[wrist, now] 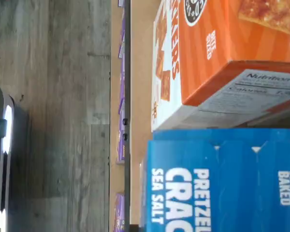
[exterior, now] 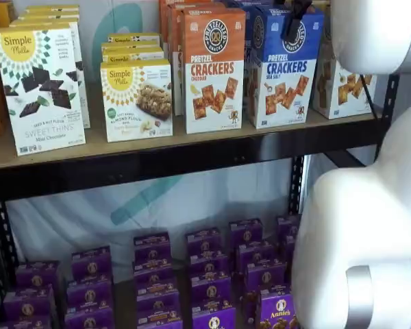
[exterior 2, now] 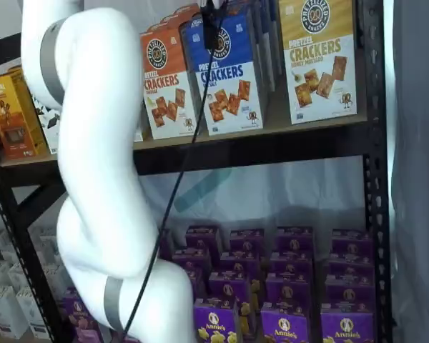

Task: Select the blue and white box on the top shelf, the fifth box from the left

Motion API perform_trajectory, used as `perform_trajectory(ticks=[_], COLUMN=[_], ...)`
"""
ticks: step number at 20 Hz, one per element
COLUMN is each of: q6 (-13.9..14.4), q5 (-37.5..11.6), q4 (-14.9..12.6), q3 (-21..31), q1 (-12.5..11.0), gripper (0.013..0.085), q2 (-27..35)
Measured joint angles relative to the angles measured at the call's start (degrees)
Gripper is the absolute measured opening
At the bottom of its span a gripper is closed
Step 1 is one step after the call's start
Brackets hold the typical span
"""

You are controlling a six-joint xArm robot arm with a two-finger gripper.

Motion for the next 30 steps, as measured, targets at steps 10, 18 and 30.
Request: perform_trajectory(ticks=[10,18,30], q6=[0.5,0.7,0.6], q5=[0.9,2.0,10.9], q4=[0.3,-0.3,-2.9], q3=[-0.1,0.0,1.9], q1=[0.3,0.3,0.5], gripper=[0.0610,0.0610,0.0610], q2=[-0.3,-2.3,-7.5])
